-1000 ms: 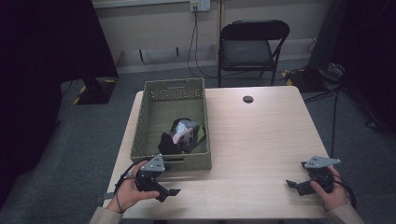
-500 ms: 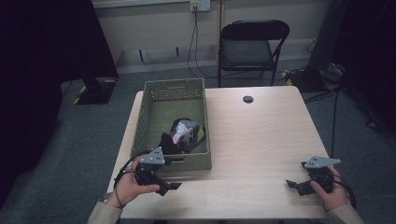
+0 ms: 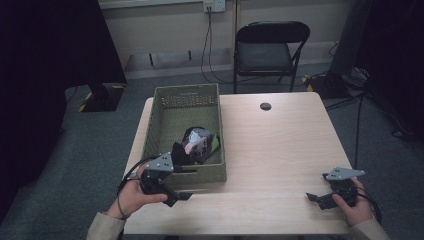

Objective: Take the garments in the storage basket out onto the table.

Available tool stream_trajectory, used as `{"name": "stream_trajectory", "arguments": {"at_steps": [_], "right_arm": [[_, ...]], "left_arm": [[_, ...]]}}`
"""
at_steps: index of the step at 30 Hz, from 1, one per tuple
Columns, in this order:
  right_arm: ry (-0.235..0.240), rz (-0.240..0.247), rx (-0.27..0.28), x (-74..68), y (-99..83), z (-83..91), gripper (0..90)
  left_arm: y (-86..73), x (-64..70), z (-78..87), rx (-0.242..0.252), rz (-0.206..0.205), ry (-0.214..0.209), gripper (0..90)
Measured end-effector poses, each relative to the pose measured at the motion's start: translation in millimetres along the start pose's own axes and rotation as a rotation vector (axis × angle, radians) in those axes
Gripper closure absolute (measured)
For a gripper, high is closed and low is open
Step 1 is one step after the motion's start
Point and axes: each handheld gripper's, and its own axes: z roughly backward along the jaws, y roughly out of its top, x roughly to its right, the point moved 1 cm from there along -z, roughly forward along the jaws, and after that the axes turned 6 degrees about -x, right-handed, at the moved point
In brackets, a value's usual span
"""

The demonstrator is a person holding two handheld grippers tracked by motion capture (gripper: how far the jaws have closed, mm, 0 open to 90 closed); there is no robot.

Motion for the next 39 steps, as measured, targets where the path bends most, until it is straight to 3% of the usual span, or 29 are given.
{"name": "stream_trajectory", "arguments": {"at_steps": [7, 9, 28, 39], "right_arm": [[0.0, 0.0, 0.0, 0.0, 0.0, 0.0, 0.0], [0.0, 0.0, 0.0, 0.0, 0.0, 0.0, 0.0], [0.0, 0.0, 0.0, 0.0, 0.0, 0.0, 0.0], [0.0, 0.0, 0.0, 0.0, 0.0, 0.0, 0.0]], "left_arm": [[14.5, -3.2, 9.3, 0.005, -0.014, 0.001, 5.2], [17.3, -5.6, 10.6, -0.015, -0.027, 0.008, 5.2], [43.1, -24.0, 14.1, -0.033, -0.043, 0.042, 5.3], [52.9, -36.3, 11.4, -0.021, -0.025, 0.054, 5.4]]}}
